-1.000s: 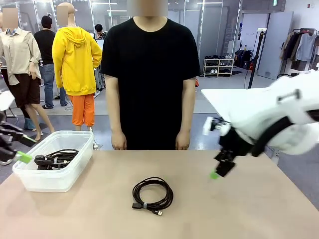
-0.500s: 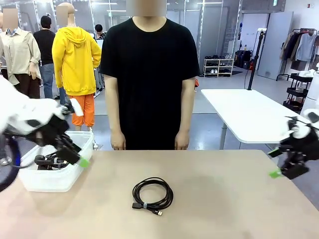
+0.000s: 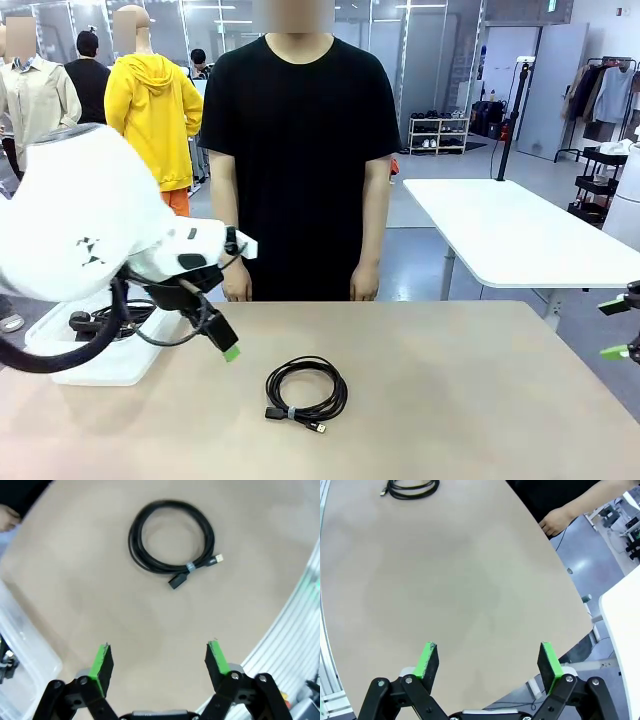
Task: Organize and store the cables.
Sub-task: Place the USB Extension Cable into the Organizing box.
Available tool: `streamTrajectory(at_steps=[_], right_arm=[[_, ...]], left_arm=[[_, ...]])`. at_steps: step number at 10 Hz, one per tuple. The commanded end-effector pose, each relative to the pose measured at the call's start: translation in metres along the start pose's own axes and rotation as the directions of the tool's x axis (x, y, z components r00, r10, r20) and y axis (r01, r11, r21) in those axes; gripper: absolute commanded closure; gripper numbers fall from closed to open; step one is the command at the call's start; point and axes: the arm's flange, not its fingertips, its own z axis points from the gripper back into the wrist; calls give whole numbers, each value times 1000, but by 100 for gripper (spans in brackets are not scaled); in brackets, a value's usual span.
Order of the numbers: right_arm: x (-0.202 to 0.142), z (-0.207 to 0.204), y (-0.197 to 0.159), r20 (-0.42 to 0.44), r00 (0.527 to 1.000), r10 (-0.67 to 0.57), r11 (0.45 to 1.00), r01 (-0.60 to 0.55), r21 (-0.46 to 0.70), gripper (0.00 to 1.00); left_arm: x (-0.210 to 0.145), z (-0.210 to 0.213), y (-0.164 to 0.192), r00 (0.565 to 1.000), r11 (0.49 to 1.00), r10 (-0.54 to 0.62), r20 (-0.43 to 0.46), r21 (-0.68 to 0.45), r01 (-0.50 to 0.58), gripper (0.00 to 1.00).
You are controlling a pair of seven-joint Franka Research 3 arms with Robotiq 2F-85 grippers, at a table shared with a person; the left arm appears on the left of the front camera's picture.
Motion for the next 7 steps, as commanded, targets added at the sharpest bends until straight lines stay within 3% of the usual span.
streamTrajectory(at_steps=[1, 2, 3, 7], right_arm=[[-18, -4, -3, 60, 998, -9, 1000, 9, -14, 0], [-21, -3, -5, 81, 996, -36, 999, 37, -19, 0], [-8, 2, 1, 24, 1000, -13, 1000, 14, -11, 0], [-8, 2, 1, 24, 1000, -13, 1000, 14, -11, 0]], left_arm=[[19, -1, -2, 998, 999, -41, -48, -13, 40, 7], [16, 1, -4, 993, 994, -104, -50, -34, 103, 7], [9, -3, -6, 1000, 1000, -23, -20, -2, 23, 7], [9, -3, -6, 1000, 1000, -23, -20, -2, 23, 7]])
